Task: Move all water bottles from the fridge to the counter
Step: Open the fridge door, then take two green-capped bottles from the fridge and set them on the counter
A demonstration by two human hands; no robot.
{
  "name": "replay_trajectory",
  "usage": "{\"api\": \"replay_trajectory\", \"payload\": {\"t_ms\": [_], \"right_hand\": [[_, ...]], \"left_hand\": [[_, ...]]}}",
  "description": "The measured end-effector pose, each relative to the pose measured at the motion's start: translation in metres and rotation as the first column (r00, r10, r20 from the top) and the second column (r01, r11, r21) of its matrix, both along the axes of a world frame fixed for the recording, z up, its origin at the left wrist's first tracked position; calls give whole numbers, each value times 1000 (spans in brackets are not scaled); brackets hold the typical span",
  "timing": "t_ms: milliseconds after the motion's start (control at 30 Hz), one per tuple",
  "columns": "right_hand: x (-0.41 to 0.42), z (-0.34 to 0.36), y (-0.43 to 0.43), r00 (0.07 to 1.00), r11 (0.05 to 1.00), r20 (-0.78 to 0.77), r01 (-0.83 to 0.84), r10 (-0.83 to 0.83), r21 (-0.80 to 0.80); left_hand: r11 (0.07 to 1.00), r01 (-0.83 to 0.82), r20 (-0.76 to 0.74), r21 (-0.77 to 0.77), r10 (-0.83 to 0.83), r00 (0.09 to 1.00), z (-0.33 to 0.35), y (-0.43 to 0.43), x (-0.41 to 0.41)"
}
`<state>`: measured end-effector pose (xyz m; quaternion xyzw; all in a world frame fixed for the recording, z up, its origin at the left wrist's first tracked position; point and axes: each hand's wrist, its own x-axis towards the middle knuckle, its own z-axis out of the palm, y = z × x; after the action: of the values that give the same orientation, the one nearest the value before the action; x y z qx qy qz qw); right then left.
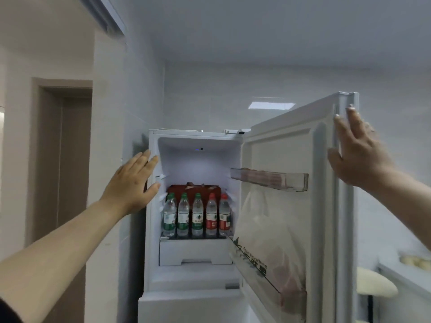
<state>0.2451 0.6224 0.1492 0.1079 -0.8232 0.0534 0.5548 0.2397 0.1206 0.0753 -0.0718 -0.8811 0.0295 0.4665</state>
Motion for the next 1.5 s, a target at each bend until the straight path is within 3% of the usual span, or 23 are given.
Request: {"api": "replay_trajectory", "payload": {"t_ms": [167,300,733,933,1200,1333,1500], "right_hand": [[-16,-24,-96,989,971,3,-147,149,191],[-41,-40,-164,972,942,77,-234,222,239],[-126,-75,-248,916,923,254,-355,310,152],[-179,-90,-284,862,934,392,-356,321,18],[-259,-113,-340,734,903,529,-313,426,-294],[-304,-128,-359,658,830,534,-279,531,-483],[-372,-143,-372,544,750,545,-280,638,-599]], "left_hand": [[996,13,-20,84,-12,1000,2,-16,-4],[996,31,-36,83,-28,999,1,-23,-12],[988,139,-36,69,-137,990,-3,-31,-91],[944,242,-7,225,-246,969,-6,-45,-148],[769,318,71,554,-424,903,-31,-67,-238],[692,274,131,668,-472,872,-41,-66,-279],[581,182,161,793,-488,858,-53,-59,-335]]}}
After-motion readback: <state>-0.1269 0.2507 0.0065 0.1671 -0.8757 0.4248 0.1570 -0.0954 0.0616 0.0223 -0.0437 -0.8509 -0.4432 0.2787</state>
